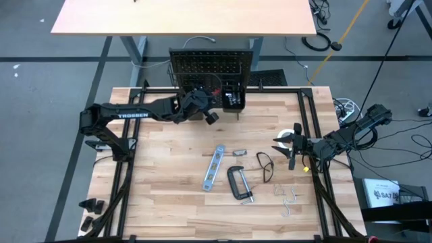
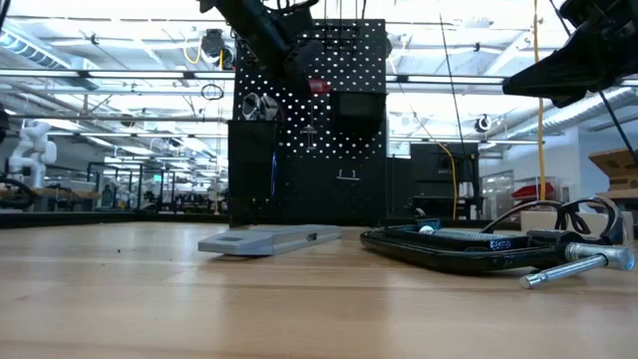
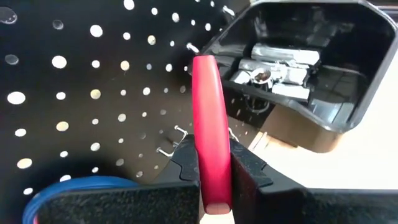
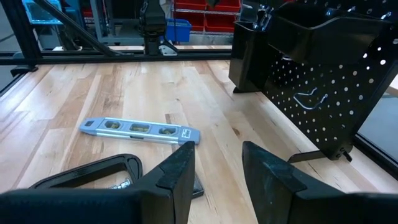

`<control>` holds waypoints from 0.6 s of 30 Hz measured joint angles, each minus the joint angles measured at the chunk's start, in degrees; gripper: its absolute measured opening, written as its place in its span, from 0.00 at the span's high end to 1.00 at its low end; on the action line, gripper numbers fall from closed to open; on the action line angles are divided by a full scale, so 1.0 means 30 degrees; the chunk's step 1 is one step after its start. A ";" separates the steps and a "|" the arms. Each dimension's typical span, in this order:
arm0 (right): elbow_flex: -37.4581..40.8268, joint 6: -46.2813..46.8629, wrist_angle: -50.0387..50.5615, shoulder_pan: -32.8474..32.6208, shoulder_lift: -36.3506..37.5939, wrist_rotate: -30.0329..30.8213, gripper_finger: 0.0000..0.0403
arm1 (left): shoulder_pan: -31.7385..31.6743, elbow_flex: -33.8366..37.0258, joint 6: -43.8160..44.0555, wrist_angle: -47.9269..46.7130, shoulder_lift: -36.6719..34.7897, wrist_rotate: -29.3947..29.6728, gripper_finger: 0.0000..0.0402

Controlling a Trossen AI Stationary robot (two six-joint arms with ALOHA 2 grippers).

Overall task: Hang tools onto peg board
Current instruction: Hang the red allen wrench on the peg board

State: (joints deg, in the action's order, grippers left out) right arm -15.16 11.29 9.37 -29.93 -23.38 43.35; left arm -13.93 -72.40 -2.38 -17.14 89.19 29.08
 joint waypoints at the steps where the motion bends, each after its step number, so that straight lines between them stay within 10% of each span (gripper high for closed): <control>1: 0.0000 -0.0006 -0.0024 0.0000 0.0007 0.0000 0.69 | -0.0034 0.0000 0.0072 0.0014 0.0000 -0.0006 0.92; 18: 0.0000 0.0000 -0.0120 0.0000 0.0000 0.0015 0.69 | -0.0533 -0.0015 0.1329 -0.1606 -0.0007 -0.0552 0.89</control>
State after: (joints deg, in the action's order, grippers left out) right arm -15.16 11.29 9.01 -29.93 -23.38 43.40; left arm -15.53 -72.44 1.61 -21.96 89.17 27.42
